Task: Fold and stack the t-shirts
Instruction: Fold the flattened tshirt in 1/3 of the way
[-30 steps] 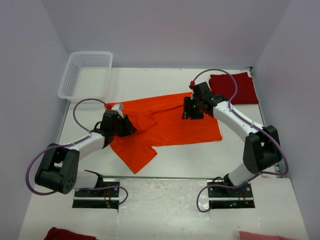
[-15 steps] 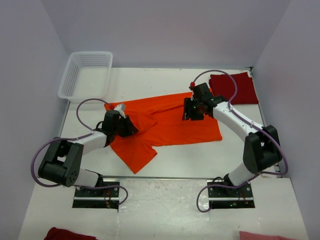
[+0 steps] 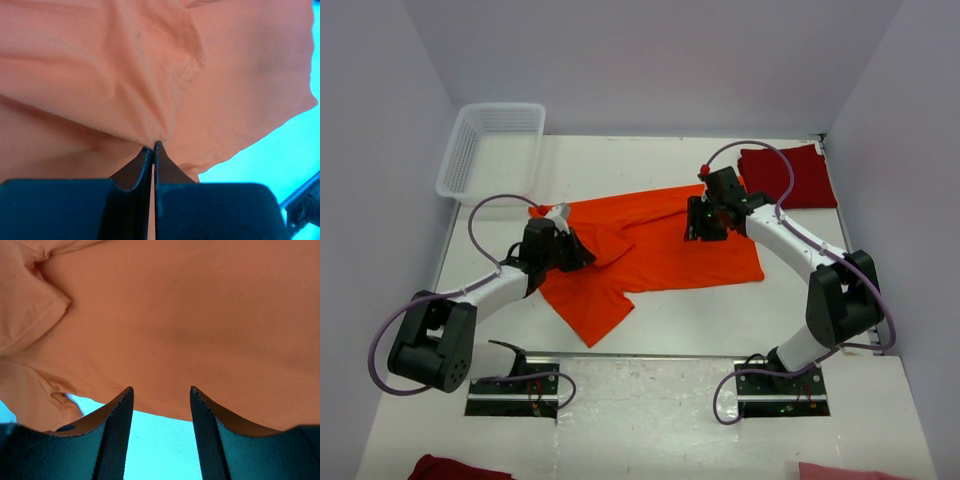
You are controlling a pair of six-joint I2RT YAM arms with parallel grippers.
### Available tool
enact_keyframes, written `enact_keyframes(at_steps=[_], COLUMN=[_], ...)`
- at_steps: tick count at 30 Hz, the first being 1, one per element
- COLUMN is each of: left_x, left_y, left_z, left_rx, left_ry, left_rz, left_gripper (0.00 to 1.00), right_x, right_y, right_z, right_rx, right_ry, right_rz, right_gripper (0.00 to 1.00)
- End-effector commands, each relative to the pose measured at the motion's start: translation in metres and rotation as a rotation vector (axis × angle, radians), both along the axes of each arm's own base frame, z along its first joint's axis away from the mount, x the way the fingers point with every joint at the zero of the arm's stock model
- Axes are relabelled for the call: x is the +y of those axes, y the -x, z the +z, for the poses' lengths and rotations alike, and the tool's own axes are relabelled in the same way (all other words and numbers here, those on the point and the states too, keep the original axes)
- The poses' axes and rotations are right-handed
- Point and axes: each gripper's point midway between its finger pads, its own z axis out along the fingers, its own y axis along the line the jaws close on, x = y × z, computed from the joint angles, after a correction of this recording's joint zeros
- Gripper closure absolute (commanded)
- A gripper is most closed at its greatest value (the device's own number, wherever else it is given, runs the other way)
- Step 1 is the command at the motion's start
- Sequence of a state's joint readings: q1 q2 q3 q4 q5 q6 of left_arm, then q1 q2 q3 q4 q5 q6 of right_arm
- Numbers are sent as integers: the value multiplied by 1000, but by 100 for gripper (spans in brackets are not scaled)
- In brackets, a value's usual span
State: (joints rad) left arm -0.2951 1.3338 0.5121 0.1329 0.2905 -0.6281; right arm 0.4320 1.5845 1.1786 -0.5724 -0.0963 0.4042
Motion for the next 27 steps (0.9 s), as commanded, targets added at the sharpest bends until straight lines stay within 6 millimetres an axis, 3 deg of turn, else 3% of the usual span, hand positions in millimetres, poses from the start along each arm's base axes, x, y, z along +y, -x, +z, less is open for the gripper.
enact_keyframes(at_steps=[1, 7, 10, 14, 16, 20, 23, 24, 27], left_x=[-7, -10, -11, -13, -9, 22, 34, 34, 31], left_y=[3, 15, 21, 31, 37, 33, 25, 24, 23], left_z=[20, 20, 14, 4, -2, -8, 12, 17, 23], left_rx=[-23, 20, 41, 83, 101, 78, 0, -12, -5], left_ry=[41, 55, 66, 90, 75, -69, -123, -126, -124], left_rz=[-33, -64, -71, -80, -65, 68, 111, 111, 91], left_gripper=[100, 97, 87, 56, 48, 46, 45, 45, 44], right_x=[4, 5, 5, 6, 9, 18, 33, 39, 63], right_y=[-4, -3, -1, 1, 2, 1, -4, -6, -18], right_z=[7, 9, 7, 4, 4, 1, 2, -3, 7], right_rx=[-29, -29, -27, -20, -19, -10, -17, -6, -24], right_ry=[-20, -27, -25, -22, -27, -42, -52, -46, -89], right_rz=[-6, -5, -3, 1, 9, 31, 69, 87, 157], right_gripper=[50, 50, 50, 50, 50, 50, 50, 50, 50])
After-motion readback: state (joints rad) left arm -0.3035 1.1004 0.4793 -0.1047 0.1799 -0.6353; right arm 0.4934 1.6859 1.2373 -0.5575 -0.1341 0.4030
